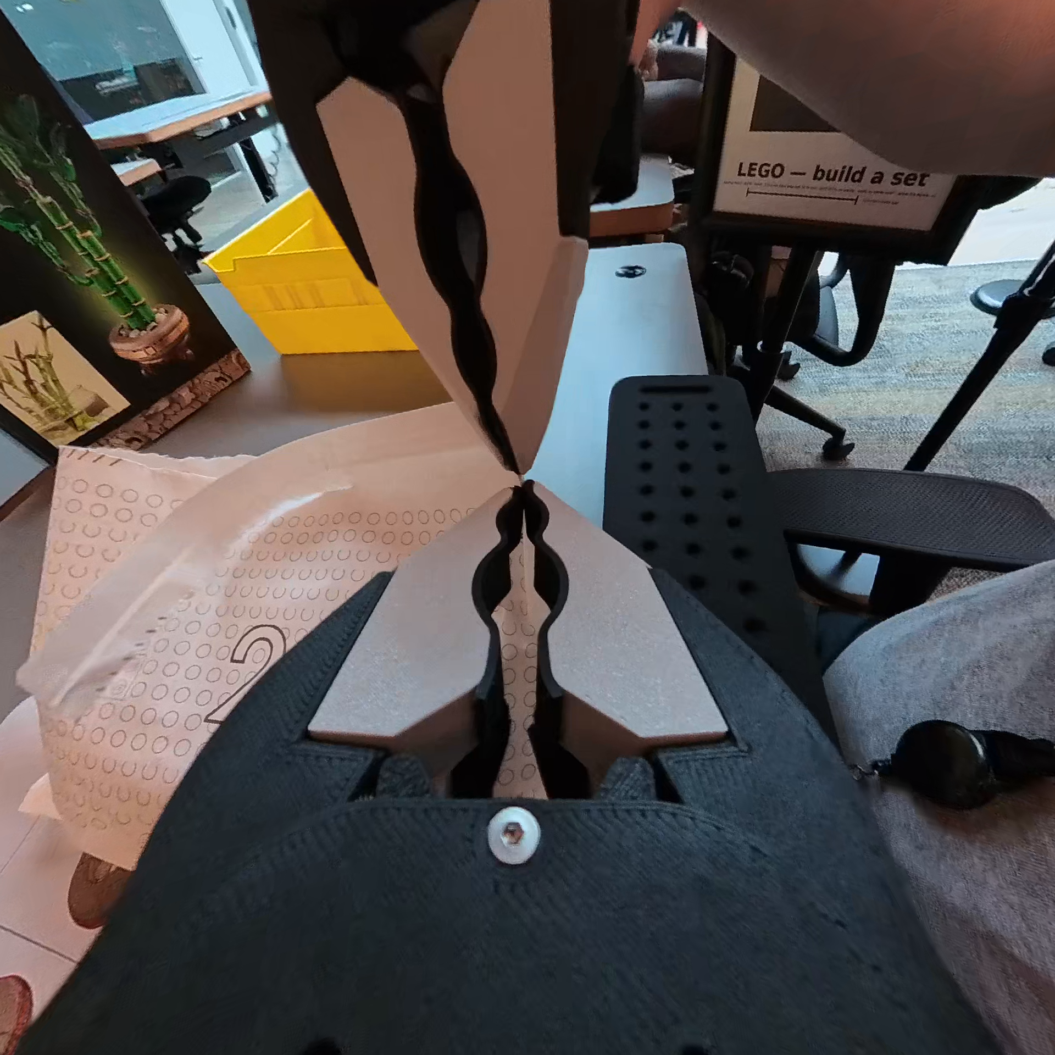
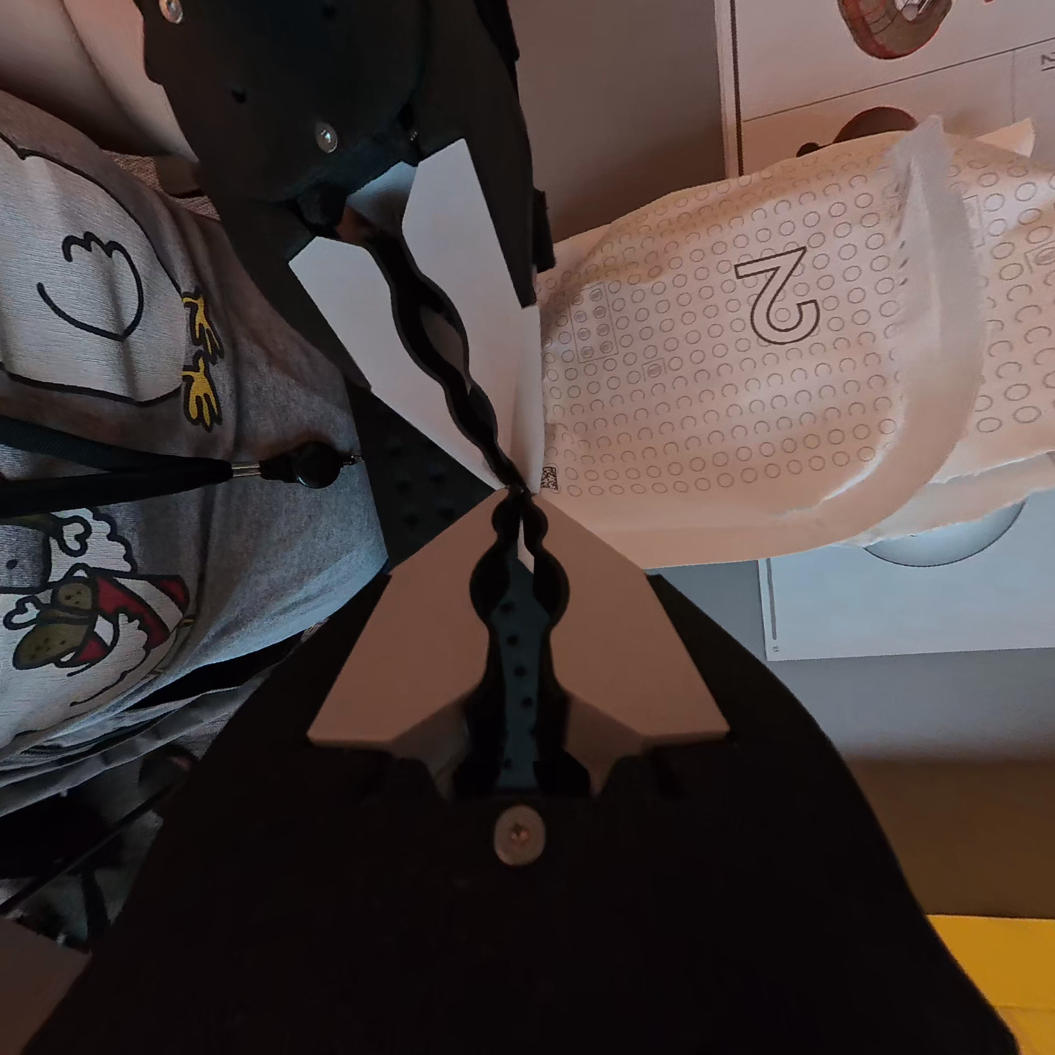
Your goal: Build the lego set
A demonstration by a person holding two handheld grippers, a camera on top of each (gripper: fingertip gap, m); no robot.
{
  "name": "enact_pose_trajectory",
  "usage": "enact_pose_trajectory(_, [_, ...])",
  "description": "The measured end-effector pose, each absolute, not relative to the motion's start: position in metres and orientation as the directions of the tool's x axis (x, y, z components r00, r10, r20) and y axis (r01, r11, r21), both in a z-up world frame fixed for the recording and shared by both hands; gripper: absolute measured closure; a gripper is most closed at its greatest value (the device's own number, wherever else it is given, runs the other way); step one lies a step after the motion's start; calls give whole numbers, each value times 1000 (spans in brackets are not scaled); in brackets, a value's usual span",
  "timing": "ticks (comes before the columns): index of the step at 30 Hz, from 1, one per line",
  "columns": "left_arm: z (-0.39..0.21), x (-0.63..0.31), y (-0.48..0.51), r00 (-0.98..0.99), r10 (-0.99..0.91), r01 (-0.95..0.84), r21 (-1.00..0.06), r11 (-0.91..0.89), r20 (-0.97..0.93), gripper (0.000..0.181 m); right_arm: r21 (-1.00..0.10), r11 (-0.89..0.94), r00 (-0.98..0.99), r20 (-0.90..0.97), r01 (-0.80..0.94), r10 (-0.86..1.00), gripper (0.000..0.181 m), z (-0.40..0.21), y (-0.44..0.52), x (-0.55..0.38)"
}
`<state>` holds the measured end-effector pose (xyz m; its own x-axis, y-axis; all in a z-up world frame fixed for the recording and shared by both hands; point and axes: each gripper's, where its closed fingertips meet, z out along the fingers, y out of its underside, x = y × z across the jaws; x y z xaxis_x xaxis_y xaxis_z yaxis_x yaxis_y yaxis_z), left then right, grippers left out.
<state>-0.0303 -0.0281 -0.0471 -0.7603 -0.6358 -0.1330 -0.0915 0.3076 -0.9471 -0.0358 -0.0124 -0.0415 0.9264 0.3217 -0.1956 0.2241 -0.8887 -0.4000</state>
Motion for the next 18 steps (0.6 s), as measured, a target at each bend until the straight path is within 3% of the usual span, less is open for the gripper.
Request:
enact_pose_trajectory(7, [-54,-21,-30,-738,-654,-101,-931,350,-166,181,-477,-874,947,-227,95,227,181,-42,-12,-27])
enact_pose_trajectory(14, [-46,-18,-27,-736,-673,-147,-954,262,-71,181,-642,-735,890,-440,-220,117,181,-32,-9,-22])
enact_pose_trajectory(18, [-49,-17,-28,-728,-679,-145,-946,288,-95,181,-671,-656,843,-530,-347,96,181,-34,-9,-19])
